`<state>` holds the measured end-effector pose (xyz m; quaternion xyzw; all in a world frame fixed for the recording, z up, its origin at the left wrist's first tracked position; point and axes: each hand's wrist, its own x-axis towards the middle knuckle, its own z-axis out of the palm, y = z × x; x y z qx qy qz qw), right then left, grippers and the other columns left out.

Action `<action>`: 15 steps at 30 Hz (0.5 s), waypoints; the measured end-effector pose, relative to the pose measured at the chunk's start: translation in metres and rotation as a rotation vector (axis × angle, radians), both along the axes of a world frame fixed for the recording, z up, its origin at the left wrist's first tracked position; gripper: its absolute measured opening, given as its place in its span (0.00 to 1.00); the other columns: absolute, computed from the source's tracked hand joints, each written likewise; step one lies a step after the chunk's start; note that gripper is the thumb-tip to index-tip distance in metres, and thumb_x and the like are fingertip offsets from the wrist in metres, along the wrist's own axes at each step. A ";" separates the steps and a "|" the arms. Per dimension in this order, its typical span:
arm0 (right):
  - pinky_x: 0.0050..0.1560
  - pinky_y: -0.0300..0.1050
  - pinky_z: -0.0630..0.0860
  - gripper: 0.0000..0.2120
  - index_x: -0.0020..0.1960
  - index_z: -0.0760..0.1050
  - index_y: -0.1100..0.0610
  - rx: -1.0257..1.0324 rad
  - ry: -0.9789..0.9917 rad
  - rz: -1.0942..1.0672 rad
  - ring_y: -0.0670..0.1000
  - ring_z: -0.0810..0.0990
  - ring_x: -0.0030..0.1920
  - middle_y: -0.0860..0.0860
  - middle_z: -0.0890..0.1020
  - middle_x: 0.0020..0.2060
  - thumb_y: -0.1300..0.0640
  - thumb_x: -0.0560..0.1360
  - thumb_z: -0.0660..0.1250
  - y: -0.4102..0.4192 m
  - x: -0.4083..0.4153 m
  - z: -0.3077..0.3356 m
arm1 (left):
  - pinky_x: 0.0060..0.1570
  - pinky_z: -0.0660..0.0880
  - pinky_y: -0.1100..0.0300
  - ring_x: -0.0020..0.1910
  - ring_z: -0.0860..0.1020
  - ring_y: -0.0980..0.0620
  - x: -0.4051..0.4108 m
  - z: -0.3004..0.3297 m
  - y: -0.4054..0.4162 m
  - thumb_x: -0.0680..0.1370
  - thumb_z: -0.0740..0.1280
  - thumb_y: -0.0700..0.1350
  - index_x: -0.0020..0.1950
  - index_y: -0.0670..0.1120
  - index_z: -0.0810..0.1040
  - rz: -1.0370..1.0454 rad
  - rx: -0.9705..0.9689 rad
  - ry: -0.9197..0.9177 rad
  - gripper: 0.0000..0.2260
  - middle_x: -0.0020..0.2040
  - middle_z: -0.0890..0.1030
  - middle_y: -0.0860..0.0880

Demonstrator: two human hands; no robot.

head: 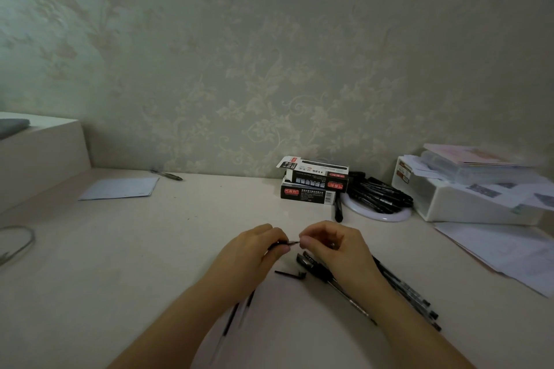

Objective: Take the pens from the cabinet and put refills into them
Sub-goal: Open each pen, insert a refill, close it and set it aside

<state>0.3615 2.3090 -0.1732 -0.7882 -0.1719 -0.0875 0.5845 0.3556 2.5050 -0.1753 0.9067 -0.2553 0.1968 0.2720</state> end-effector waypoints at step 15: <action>0.46 0.44 0.56 0.10 0.55 0.79 0.43 -0.853 -0.439 0.170 0.45 0.71 0.53 0.41 0.77 0.49 0.49 0.79 0.59 0.014 -0.009 -0.017 | 0.44 0.75 0.55 0.42 0.74 0.57 0.004 -0.007 0.005 0.82 0.59 0.49 0.58 0.54 0.74 0.072 -0.022 -0.033 0.08 0.47 0.75 0.56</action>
